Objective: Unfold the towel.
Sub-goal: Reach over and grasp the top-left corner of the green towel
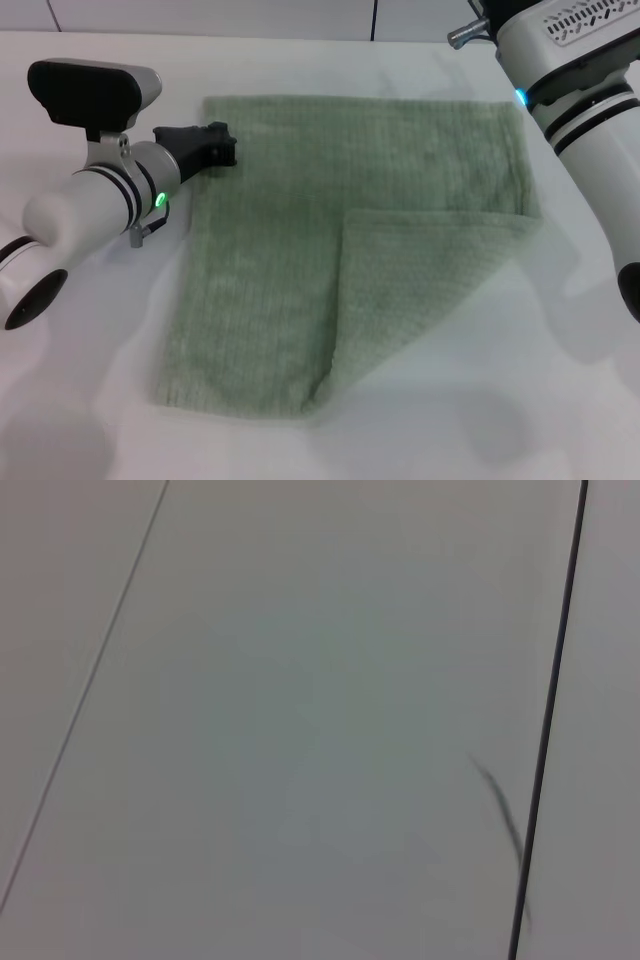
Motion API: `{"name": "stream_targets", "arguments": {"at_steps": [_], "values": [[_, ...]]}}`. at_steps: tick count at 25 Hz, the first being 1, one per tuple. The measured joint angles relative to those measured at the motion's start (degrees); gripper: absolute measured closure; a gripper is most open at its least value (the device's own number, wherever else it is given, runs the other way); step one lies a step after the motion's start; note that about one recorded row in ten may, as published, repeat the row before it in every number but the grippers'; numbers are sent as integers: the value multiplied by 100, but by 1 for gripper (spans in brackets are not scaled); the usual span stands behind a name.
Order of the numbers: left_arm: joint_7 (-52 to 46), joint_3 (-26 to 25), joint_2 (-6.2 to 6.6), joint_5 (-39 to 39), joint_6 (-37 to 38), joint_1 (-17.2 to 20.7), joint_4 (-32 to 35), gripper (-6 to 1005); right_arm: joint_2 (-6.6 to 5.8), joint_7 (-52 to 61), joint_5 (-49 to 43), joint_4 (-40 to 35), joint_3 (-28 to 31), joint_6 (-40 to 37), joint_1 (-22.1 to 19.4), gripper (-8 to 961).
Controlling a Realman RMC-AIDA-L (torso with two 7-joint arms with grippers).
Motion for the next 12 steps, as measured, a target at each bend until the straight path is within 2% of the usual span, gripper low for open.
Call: {"name": "stream_targets", "arguments": {"at_steps": [7, 8, 9, 10, 11, 12], "values": [[-4, 0, -3, 0, 27, 42, -7, 1001, 0, 29, 29, -162, 44, 151, -10, 136], [-5, 0, -3, 0, 34, 46, -16, 1001, 0, 46, 33, -263, 92, 277, -17, 136], [-7, 0, -3, 0, 41, 49, -35, 1001, -6, 73, 33, -595, 290, 768, -37, 136], [-7, 0, -3, 0, 41, 49, -35, 1001, -6, 73, 33, -595, 290, 768, -37, 136], [-8, 0, -3, 0, 47, 50, -42, 1001, -20, 77, 18, -952, 512, 1417, -47, 137], [-8, 0, -3, 0, 59, 52, -50, 1001, -20, 77, 18, -952, 512, 1417, -47, 137]]}}
